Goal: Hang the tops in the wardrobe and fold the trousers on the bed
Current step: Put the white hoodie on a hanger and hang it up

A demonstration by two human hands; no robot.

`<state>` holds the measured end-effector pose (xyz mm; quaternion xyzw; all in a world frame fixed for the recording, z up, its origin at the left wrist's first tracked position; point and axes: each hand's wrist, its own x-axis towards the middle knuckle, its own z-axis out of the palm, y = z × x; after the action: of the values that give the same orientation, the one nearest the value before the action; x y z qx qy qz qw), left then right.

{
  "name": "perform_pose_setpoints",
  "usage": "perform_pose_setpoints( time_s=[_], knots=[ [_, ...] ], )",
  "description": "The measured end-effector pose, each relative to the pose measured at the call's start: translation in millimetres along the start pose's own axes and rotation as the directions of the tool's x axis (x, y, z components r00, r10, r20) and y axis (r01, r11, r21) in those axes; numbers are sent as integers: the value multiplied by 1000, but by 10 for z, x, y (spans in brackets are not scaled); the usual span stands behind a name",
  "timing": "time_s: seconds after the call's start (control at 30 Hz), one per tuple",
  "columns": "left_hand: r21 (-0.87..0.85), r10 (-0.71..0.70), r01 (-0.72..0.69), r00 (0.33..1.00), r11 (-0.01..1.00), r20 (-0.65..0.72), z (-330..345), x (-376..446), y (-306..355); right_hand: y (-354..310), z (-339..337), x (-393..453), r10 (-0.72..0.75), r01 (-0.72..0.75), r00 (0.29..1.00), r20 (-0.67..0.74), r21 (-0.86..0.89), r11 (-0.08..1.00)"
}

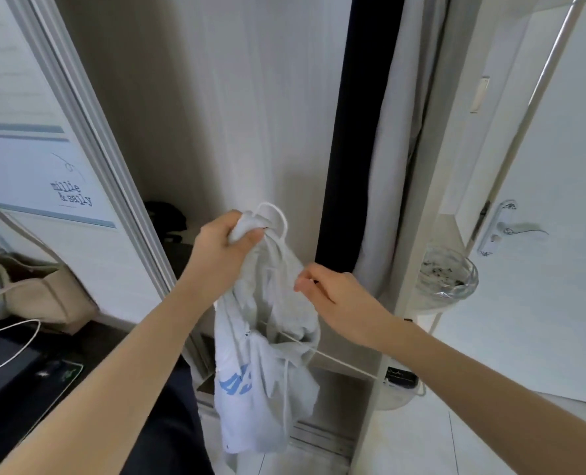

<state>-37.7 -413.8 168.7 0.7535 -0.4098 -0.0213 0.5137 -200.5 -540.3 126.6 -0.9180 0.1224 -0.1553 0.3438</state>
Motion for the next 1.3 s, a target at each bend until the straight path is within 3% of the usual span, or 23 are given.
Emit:
perform_pose_setpoints(
  time_s=[0.13, 0.2, 0.3, 0.4, 0.47, 0.53, 0.6, 0.63, 0.67, 0.73, 0.8, 0.97, 1.1, 1.17, 1.23, 1.27, 1.3],
  knots=[
    [41, -12, 10, 998, 999, 59, -19, -119, -45, -21, 175, 135, 82, -93, 996, -46, -301, 949],
    [51, -12, 7, 996, 999, 94, -39, -147, -126, -23, 242, 170, 95, -134, 986, -137, -305, 943],
    [76, 6, -12, 997, 997, 74, -43, -135, -159, -34, 360, 144, 47, -90, 960, -275, -149, 985],
    [95, 9, -16, 997, 995, 76, -1, -114, -95, -50, 385, 93, 42, -47, 892, -451, 0, 999],
    [113, 62, -85, 980, 990, 190, 66, -191, 53, -73, 387, 110, 97, -25, 846, -525, 143, 989],
    [102, 136, -191, 908, 976, 396, 91, -271, 191, -103, 396, 112, 202, -16, 803, -560, 320, 947],
    [71, 160, -225, 850, 972, 501, -51, -280, 259, -101, 405, 74, 293, 2, 761, -579, 454, 891],
    [126, 231, -317, 862, 940, 452, -150, -242, 214, -92, 397, 48, 304, 24, 745, -594, 479, 877],
    [303, 332, -446, 871, 842, 361, -260, -200, 175, -96, 374, 21, 300, 53, 735, -608, 493, 869],
    [612, 488, -546, 826, 572, 281, -403, -123, 61, -156, 311, 9, 258, 121, 728, -635, 490, 864],
    [637, 495, -560, 814, 529, 305, -388, -135, -65, -210, 260, 55, 206, 172, 722, -661, 459, 872],
    [532, 504, -546, 830, 647, 238, -200, -244, -183, -238, 258, 217, 86, 128, 782, -618, 293, 948],
    [401, 356, -423, 905, 812, 234, -202, -307, -322, -318, 234, 282, -71, 47, 860, -506, -60, 997],
    [336, 273, -319, 945, 886, 177, -262, -332, -372, -345, 127, 279, -173, 76, 808, -562, -192, 978],
    [228, 171, -194, 978, 954, 118, -356, -345, -379, -359, 119, 162, -227, 133, 681, -696, -188, 973],
    [170, 129, -145, 987, 975, 99, -381, -333, -383, -329, 175, 76, -231, 172, 652, -722, -156, 973],
    [140, 105, -116, 991, 983, 85, -404, -321, -373, -275, 277, -19, -221, 198, 679, -701, -115, 973]
  ],
)
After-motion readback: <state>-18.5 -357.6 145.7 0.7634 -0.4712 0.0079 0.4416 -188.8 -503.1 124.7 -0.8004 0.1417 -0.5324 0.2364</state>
